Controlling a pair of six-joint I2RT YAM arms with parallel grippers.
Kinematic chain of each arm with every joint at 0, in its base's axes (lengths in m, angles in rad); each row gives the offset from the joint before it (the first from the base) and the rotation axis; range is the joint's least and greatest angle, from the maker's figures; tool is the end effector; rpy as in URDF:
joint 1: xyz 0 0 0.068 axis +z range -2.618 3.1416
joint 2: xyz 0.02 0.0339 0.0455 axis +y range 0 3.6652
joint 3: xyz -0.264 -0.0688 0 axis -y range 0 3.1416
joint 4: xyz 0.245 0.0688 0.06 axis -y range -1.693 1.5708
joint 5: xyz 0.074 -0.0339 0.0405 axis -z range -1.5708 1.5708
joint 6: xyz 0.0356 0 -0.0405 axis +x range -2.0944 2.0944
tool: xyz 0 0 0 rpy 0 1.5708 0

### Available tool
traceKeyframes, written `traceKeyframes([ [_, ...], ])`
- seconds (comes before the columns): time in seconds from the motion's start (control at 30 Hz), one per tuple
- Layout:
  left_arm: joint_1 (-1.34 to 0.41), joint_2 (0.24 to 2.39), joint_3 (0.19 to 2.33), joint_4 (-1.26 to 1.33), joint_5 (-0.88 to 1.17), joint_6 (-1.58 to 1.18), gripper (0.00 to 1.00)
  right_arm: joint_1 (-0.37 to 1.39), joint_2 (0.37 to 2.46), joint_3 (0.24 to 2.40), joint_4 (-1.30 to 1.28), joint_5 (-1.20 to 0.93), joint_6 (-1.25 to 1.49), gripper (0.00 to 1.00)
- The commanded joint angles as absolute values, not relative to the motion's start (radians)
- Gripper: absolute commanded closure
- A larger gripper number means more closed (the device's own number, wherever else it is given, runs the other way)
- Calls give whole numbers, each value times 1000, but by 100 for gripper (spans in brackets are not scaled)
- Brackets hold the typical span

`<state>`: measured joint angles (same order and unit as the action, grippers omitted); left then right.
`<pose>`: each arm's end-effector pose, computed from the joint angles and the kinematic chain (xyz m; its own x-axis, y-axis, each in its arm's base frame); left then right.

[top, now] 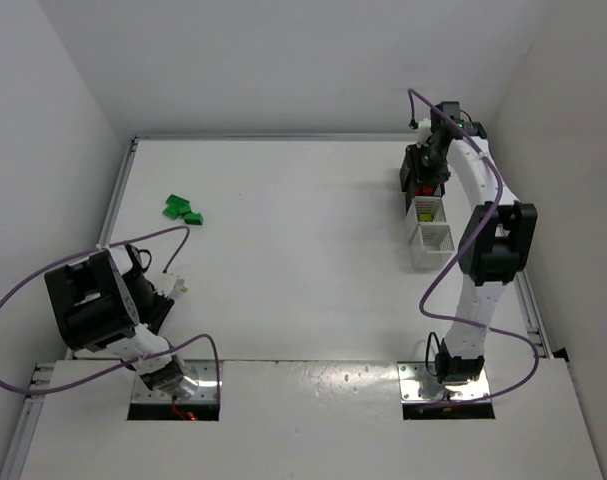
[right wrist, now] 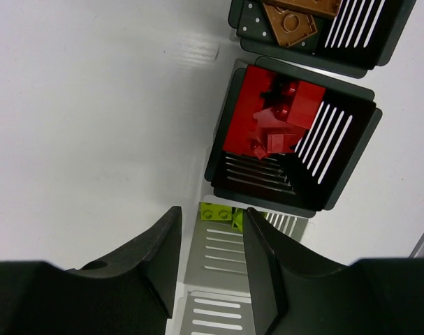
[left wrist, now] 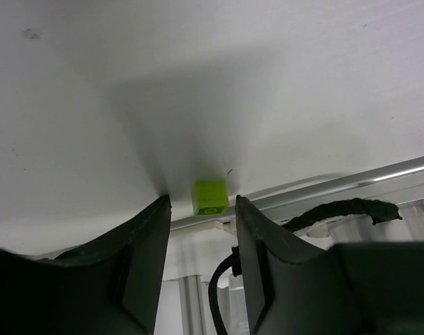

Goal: Sort the legos into containers by color

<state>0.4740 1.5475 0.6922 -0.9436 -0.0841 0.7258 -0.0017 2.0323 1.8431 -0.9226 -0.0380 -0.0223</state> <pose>0.1722 0.0917 0.1252 -0.9389 0.2617 0.2235 0.2477 0.9648 -0.0889 0.4380 0.0006 0.2645 -0.8959 -0.0208 -0.4437 -0.0351 0.9991 0.0242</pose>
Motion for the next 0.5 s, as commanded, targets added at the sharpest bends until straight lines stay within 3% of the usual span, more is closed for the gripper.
traceKeyframes([
  [0.0,451,1560,669,-907,-78,747,52,6,2036,1896,-925,-41,-11,59],
  [0.47,381,1606,660,-848,-78,747,62,15,2056,1928,-946,-32,-20,59],
])
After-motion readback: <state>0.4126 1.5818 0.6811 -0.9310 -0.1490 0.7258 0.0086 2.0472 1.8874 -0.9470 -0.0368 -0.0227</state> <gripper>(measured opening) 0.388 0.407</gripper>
